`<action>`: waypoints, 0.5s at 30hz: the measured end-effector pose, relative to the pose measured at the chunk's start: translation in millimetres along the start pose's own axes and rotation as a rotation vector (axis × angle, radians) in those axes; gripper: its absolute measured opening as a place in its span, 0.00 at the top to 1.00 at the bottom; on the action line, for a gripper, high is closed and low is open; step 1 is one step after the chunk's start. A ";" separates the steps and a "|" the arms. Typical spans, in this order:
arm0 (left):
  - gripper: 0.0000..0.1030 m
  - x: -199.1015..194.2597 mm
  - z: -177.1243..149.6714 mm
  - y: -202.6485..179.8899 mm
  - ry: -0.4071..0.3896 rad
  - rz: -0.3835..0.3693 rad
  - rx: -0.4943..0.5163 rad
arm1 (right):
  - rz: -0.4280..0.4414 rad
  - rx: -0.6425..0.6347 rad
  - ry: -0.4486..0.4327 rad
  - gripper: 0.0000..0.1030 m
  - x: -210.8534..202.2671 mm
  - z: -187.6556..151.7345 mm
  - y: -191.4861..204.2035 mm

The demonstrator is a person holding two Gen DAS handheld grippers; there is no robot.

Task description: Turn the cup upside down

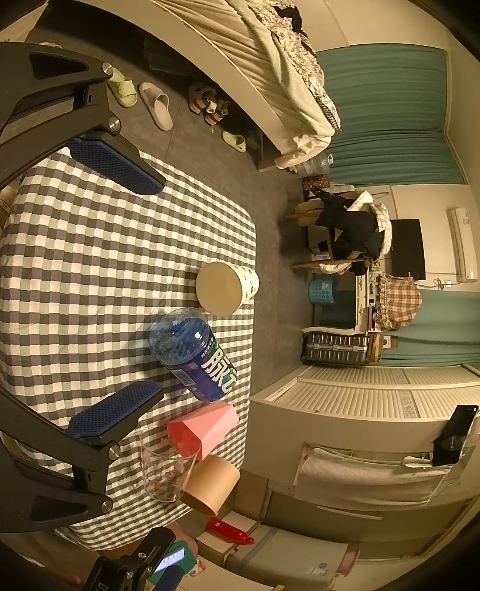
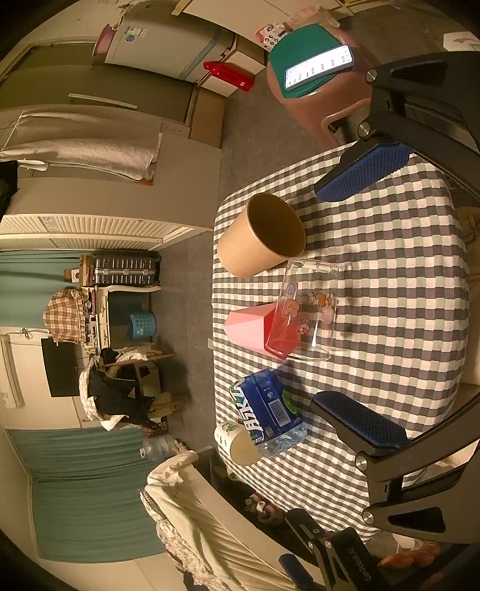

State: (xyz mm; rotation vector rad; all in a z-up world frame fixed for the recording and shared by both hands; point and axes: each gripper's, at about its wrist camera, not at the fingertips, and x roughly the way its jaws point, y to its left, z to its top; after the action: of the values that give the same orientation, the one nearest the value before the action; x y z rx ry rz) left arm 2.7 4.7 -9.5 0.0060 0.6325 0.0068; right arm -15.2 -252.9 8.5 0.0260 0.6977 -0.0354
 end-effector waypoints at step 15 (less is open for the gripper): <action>0.00 -2.8 0.9 1.6 -0.003 0.000 0.007 | 0.000 0.003 -0.004 0.00 -1.0 -0.4 -1.2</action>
State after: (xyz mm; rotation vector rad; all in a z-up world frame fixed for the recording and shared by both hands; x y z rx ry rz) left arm 0.9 6.3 -7.2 0.0127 0.6295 0.0042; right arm -16.2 -254.1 8.8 0.0284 0.6936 -0.0368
